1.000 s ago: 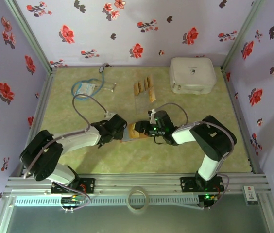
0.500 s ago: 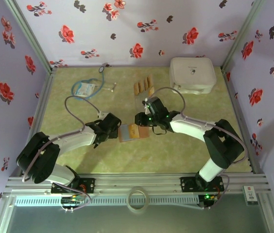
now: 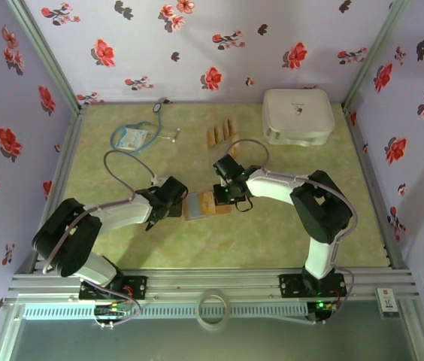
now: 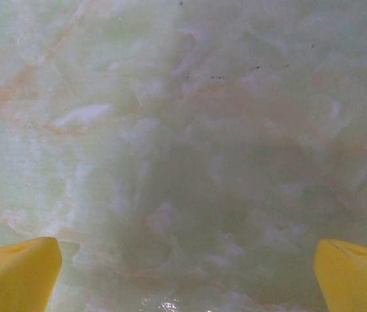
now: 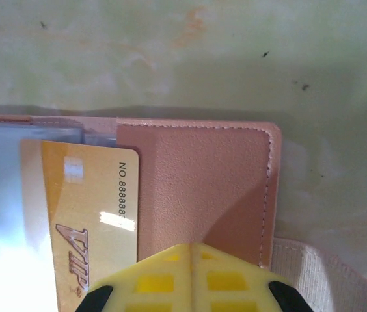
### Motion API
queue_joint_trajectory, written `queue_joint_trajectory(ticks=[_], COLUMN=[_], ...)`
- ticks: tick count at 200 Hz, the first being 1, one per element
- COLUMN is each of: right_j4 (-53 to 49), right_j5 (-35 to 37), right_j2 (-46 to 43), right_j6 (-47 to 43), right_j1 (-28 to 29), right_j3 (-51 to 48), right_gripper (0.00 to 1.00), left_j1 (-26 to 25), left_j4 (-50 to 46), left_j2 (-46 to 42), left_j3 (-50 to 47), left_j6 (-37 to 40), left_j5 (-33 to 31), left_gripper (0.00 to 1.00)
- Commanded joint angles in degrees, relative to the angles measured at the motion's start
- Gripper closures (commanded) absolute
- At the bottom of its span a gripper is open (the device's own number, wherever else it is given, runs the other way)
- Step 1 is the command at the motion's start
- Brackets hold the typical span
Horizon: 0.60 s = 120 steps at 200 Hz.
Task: Put the credit cards into the card holder
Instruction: Insert the credit card into the card slot.
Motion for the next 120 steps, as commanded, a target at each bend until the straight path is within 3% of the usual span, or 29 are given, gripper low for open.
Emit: queue_joint_trajectory(ticks=[1,120], right_j4=[-1.56,-1.82], right_j5=[1.40,0.53], right_j2=[0.70,4.25], right_j6=[-1.22,-0.74], right_j1=[0.72,2.76], right_j3=[2.31,5.90], right_gripper=[1.00,1.00], left_j1=[0.38,0.30], left_j4=[0.34,1.46], left_j2=[1.31,4.74], left_j3=[1.47,2.58], left_j6=[1.10,2.56], left_j5=[-0.12,1.02], left_gripper=[0.00,0.00])
